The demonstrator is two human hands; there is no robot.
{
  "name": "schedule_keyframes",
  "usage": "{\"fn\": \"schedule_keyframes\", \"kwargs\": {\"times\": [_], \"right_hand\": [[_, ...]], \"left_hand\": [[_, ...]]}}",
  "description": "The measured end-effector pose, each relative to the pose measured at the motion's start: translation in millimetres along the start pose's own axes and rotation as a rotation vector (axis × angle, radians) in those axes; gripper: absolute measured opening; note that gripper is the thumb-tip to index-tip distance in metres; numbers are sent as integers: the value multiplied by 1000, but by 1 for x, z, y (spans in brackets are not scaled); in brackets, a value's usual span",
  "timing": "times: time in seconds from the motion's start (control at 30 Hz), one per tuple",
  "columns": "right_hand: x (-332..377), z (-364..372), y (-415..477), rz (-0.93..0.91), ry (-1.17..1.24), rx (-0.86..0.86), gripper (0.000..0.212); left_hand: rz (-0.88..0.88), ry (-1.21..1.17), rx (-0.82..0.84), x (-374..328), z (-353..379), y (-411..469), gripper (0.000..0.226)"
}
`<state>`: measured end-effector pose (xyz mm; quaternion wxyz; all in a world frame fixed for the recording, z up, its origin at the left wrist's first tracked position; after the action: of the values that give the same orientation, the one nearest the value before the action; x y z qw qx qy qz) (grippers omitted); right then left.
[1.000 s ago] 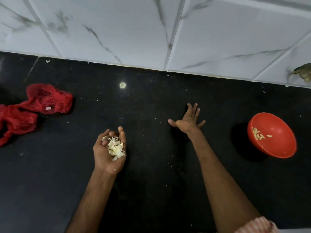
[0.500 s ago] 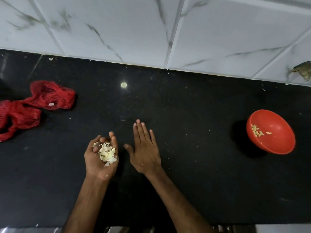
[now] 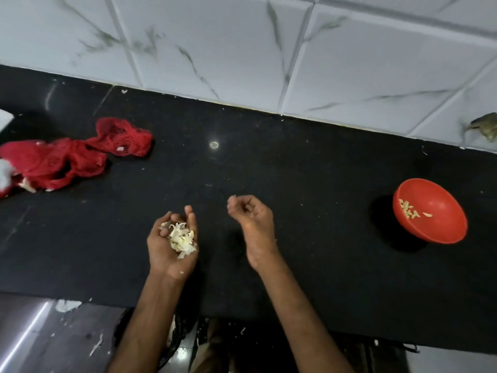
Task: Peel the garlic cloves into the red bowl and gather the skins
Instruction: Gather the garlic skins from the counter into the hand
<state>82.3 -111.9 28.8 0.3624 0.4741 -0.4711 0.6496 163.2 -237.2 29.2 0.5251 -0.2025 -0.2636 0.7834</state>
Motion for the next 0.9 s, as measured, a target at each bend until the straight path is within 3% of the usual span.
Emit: {"fn": "schedule_keyframes", "kwargs": {"times": [0.13,0.23,0.33,0.4,0.57,0.73,0.9], "right_hand": [[-5,35,-65,-85,122,-51,8],[-21,52,-102,-79,301,-53,22],[-31,75,-133,109,630,35,32],[-34,91,-149,154,698,81,40],[-70,137,-180,195,761,134,42],[-169,189,-219,335,806,175,38],[-310,230,-250,567,853,45,41]], "left_hand": [[-11,-12,33,11,-14,-33,43],[-2,-19,76,6,-27,-60,48],[-6,-25,142,-5,-46,-84,41],[42,-22,180,-20,-60,-96,33],[177,110,177,-70,-104,-116,37],[179,172,46,-125,-199,-124,35],[155,198,-131,-174,-334,-97,42]]}}
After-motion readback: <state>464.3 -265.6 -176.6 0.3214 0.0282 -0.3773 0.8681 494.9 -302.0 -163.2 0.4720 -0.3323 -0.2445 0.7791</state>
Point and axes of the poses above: each hand's wrist, its own y-axis towards the middle knuckle, its own z-axis out of the palm, x = y × z, the point moved 4 cm from there along y, towards the middle knuckle, and after that the axes turned 3 degrees about -y, right-handed, at the moved point
